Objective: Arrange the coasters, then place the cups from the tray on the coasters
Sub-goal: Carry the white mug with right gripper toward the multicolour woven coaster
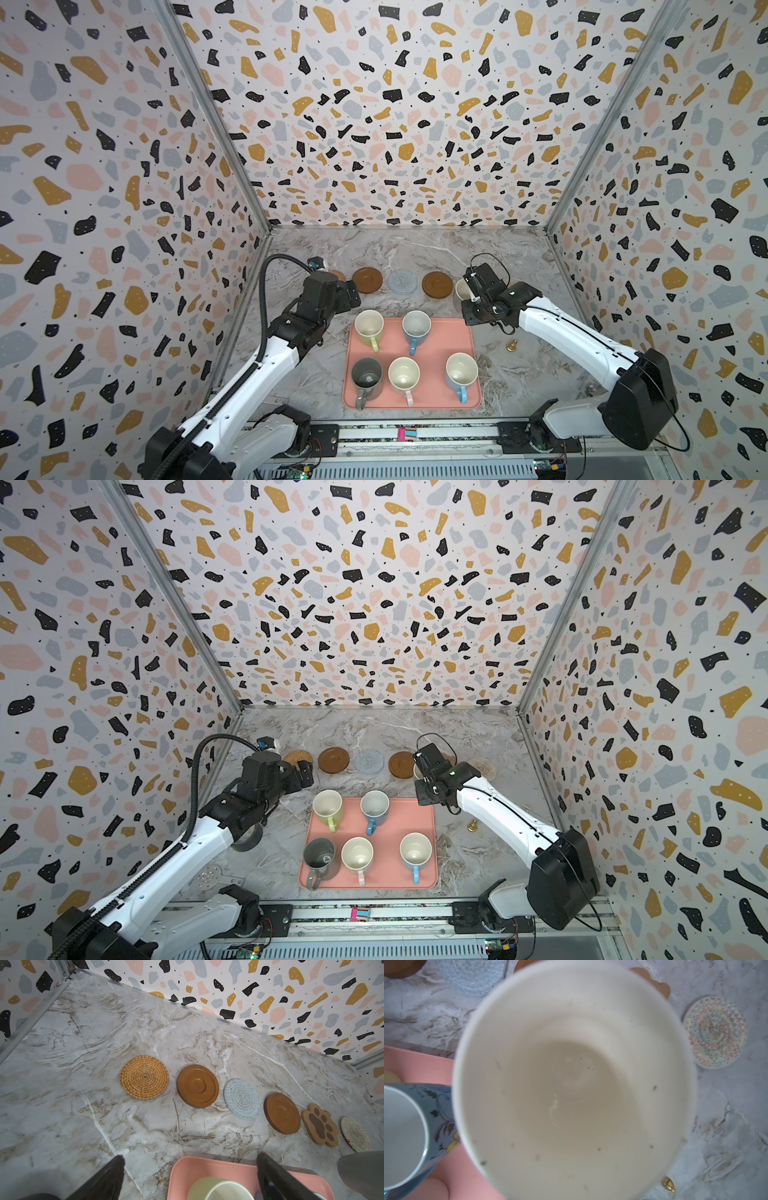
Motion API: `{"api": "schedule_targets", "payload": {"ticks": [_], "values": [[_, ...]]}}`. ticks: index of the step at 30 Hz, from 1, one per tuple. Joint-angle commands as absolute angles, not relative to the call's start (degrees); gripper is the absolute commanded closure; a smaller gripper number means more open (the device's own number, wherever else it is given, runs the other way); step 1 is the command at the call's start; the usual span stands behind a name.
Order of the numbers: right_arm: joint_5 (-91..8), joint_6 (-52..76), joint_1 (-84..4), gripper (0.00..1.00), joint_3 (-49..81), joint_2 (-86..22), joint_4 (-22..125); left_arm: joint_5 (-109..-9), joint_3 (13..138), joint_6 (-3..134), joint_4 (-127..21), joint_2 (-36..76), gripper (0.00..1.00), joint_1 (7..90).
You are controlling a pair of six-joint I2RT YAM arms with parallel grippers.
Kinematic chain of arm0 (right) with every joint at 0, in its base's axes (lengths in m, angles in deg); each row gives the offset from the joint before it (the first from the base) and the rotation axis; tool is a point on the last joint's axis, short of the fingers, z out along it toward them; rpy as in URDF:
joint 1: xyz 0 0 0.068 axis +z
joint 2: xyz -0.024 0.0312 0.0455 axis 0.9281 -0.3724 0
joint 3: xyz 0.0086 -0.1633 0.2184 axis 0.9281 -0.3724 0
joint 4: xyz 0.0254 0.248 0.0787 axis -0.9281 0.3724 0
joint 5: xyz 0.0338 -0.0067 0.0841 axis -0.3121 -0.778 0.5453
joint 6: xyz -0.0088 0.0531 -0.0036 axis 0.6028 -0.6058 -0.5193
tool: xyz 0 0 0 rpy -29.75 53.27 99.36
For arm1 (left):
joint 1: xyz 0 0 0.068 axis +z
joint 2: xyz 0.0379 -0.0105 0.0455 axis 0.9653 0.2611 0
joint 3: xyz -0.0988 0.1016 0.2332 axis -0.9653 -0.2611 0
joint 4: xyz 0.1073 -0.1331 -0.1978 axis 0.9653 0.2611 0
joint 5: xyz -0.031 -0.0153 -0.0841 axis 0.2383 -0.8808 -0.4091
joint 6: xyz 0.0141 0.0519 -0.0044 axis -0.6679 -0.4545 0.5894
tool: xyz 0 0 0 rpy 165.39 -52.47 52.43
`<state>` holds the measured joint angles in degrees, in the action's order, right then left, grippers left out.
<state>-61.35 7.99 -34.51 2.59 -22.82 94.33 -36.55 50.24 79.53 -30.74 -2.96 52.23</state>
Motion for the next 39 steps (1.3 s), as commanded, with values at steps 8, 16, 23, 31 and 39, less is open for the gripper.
{"api": "schedule_targets", "payload": {"ticks": [8,16,23,31,39], "values": [[-60.2,14.3,-39.6,0.92,6.1,-22.4,91.9,-35.3,49.6,79.6,-31.0,-4.0,0.00,52.0],[-57.8,21.8,-45.9,0.92,5.9,-22.7,89.9,-35.0,49.8,79.5,-30.8,-4.3,0.00,52.0],[-54.8,27.2,-52.9,0.92,5.8,-23.3,87.1,-34.9,50.5,79.0,-30.7,-4.2,0.01,51.9],[-52.6,31.9,-59.8,0.92,6.0,-25.0,84.1,-34.7,50.7,78.4,-30.6,-4.7,0.00,52.0],[-51.1,36.6,-64.7,0.92,6.3,-27.3,82.8,-34.6,50.7,78.0,-30.5,-5.3,0.01,51.9]]}}
